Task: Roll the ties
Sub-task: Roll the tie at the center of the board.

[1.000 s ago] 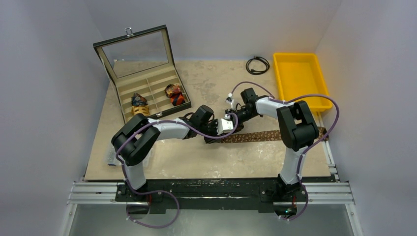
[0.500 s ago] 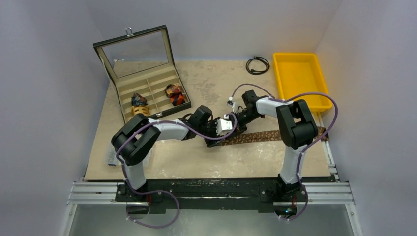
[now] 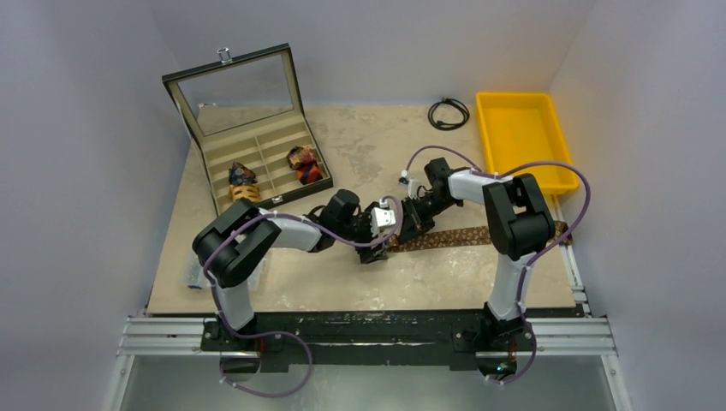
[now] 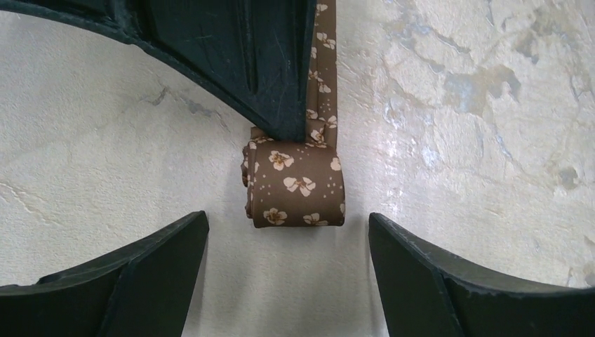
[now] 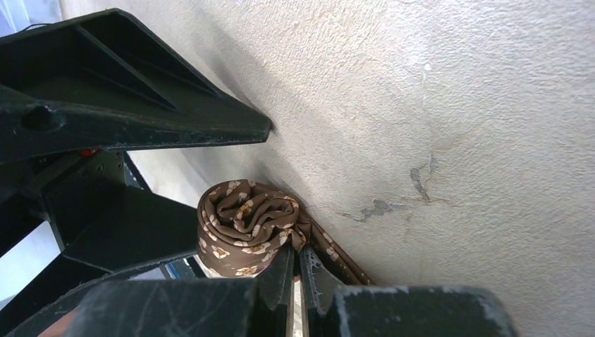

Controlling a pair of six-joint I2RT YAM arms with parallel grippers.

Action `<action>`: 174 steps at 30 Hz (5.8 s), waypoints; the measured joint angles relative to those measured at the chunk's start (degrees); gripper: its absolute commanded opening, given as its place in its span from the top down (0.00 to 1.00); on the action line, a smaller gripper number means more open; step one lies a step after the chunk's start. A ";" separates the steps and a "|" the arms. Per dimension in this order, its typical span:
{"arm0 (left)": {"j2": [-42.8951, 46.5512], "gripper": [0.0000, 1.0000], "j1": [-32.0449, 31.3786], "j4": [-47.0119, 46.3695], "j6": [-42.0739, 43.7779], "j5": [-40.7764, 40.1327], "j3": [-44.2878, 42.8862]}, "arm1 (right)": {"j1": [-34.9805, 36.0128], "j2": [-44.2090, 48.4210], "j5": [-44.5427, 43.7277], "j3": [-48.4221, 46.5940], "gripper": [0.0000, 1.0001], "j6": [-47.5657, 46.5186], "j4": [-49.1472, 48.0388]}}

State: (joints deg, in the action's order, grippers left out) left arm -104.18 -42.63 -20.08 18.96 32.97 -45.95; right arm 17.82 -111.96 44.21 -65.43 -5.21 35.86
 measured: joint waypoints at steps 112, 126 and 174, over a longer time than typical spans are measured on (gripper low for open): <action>0.15 0.76 1.18 -0.63 -0.35 -2.56 0.26 | 4.94 -1.22 3.43 -1.42 0.80 5.53 -8.17; 0.50 0.72 0.81 5.99 0.24 -4.02 -2.54 | 3.56 4.66 6.56 -1.42 0.60 7.17 -5.53; -0.20 0.17 3.26 -1.16 2.05 3.61 0.81 | 4.83 0.20 4.59 -0.81 1.00 3.52 -6.40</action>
State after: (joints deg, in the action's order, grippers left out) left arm -104.38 -39.38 -21.23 21.02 36.58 -45.15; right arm 22.65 -111.77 48.80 -66.24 -1.69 29.45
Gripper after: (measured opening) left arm 0.916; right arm 0.022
